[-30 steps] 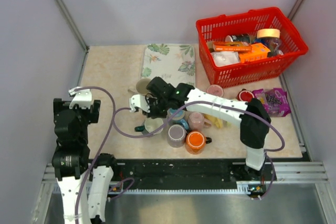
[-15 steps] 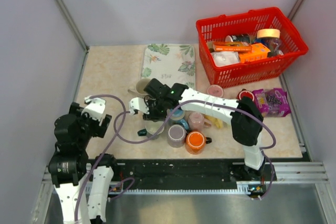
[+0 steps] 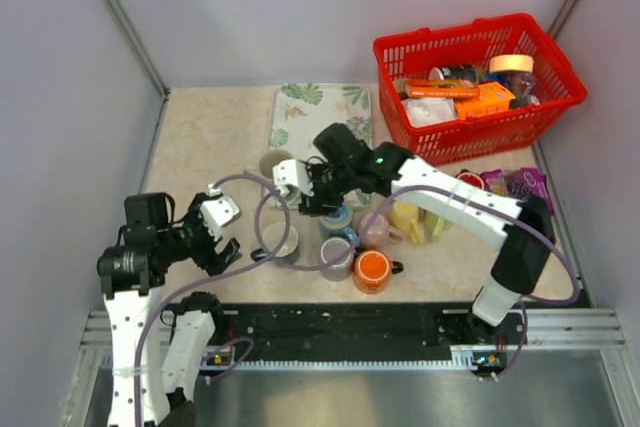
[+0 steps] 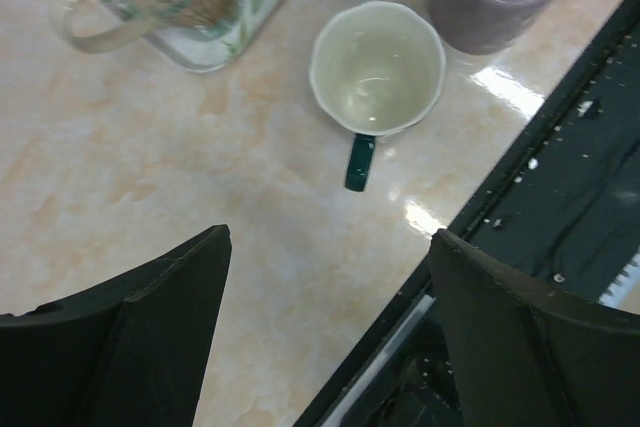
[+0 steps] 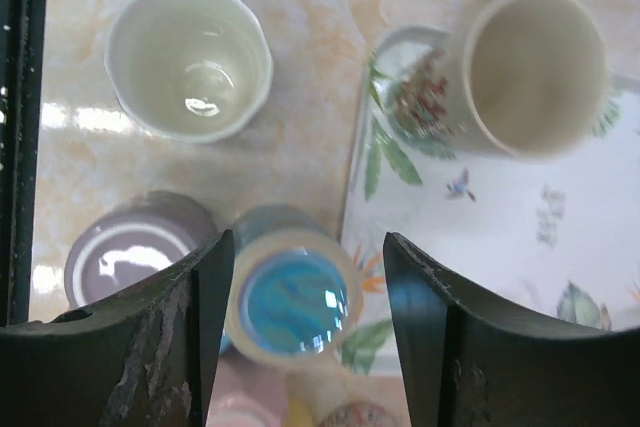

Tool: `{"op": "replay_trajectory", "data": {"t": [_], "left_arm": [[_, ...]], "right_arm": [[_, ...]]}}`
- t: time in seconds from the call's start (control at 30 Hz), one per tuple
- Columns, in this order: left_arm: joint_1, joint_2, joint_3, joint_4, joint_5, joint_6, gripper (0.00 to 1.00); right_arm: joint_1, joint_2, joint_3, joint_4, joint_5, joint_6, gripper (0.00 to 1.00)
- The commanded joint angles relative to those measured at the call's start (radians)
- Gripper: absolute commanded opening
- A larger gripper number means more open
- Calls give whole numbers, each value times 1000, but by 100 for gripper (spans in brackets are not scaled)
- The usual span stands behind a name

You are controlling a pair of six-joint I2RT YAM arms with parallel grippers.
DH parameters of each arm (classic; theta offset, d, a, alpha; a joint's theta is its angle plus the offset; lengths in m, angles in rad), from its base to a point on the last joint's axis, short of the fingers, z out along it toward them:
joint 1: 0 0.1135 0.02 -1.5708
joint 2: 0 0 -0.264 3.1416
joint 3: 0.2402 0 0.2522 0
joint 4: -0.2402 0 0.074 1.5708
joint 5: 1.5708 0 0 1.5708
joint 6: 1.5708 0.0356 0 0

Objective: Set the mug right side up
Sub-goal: Place the cup at the corner of the board.

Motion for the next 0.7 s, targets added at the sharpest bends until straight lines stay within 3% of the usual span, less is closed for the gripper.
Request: {"op": "replay_trajectory", "data": {"t": [0.0,0.07,0.2,0.37,0.53,0.67], "left_arm": [[2,67,-96,-34,135,119,86],[-4,94,-148,-23,145,185,86],[-51,179,-227,74,101,196,82],[-174,219,-329,290,31,109,79],[-272,260,-419,437,-65,84,72],[-297,300,-437,520,-74,58,66]], "right_arm": [[-81,-217,-80,42,-9,20,66],[-101,-288,-120,47,26,20,71],[-114,-415,-181,146,140,117,93],[-187,-442,-156,228,220,300,97],[-348,-335,100,241,151,621,99],[-420,-250,310,244,135,755,99]]}}
